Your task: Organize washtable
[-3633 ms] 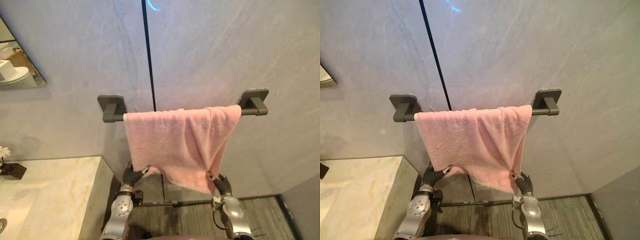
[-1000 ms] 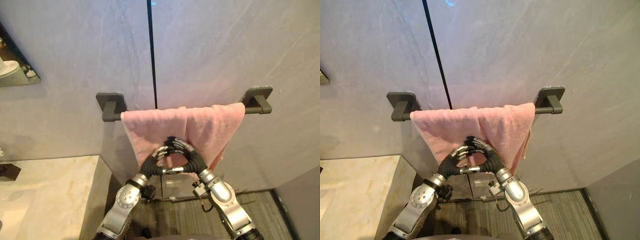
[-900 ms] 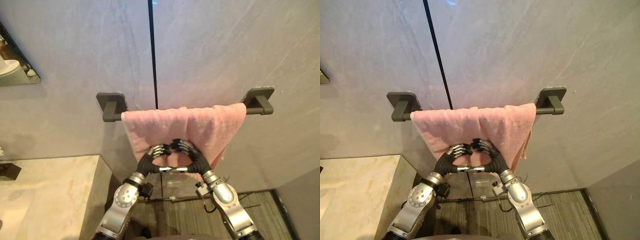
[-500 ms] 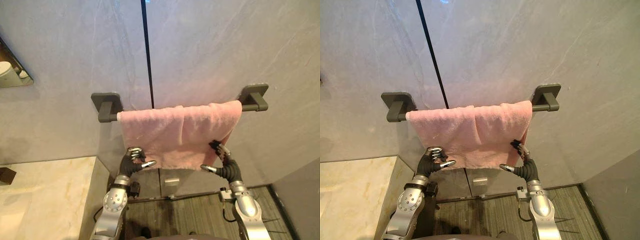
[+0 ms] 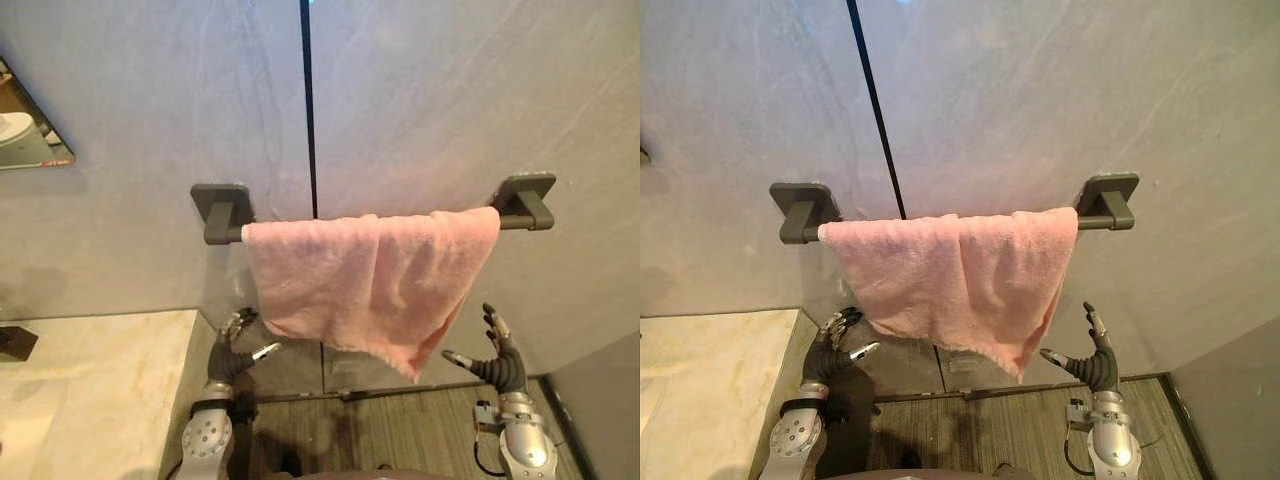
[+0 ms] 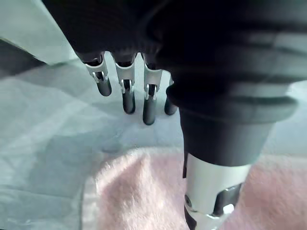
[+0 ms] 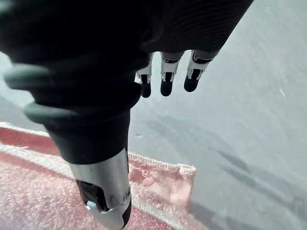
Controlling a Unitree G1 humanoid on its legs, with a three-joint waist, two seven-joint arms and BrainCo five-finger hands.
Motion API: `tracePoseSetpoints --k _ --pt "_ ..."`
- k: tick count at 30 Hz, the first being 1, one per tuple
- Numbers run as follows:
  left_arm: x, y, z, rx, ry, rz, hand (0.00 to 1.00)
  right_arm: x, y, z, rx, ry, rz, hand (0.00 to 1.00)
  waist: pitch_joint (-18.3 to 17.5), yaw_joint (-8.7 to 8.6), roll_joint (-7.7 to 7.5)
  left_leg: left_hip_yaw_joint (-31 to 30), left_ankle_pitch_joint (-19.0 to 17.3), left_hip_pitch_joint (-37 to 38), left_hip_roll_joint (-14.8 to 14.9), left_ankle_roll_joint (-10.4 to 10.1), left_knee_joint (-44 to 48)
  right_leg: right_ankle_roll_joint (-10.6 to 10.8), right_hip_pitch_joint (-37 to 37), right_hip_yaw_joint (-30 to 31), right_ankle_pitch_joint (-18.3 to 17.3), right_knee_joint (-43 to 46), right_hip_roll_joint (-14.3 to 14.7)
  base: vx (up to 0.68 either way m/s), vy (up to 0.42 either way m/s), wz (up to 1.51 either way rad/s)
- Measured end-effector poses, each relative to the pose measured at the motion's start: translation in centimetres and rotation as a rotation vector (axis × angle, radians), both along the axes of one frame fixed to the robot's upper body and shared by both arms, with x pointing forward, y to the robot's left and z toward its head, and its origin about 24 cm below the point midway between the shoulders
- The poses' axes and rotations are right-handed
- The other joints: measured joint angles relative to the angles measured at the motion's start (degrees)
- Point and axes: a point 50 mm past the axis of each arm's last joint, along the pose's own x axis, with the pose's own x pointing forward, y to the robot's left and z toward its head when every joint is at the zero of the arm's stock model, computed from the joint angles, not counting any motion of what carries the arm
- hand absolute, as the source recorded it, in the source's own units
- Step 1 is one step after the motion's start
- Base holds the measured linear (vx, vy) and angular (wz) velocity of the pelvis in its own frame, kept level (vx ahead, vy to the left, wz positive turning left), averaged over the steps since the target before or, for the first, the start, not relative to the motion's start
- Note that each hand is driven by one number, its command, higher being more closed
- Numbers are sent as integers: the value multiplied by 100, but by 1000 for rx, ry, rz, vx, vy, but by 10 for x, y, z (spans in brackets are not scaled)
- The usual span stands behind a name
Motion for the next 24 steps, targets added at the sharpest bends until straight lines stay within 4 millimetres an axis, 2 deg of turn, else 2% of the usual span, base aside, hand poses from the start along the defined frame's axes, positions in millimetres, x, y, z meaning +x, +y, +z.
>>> tracePoseSetpoints --k 4,8,13,18,24 --pt "-10 3 -16 -7 79 6 0 -3 0 -20 27 83 -6 0 -10 13 -9 -57 0 -13 4 0 0 -4 15 -48 -15 10 1 -16 -13 9" --pt "-29 7 -49 -22 242 29 0 -9 4 -64 95 274 -7 0 -15 18 2 -78 1 -19 6 0 0 -10 20 -64 -20 8 1 -13 -5 2" --pt "-49 14 -74 -20 386 64 0 -23 6 -94 123 428 3 0 -16 30 8 -98 0 -2 8 -1 1 -19 54 -85 -35 -1 0 0 -2 1" --pt "-63 16 -96 -29 511 92 0 -28 7 -112 136 532 13 0 -2 24 28 -67 -2 64 13 -4 0 -24 110 -50 -38 -17 11 -9 -4 -2" --pt "-74 16 -104 -37 575 105 0 -36 7 -121 140 593 11 0 41 68 50 74 -80 110 16 -40 2 -35 77 109 -76 12 15 -18 0 -10"
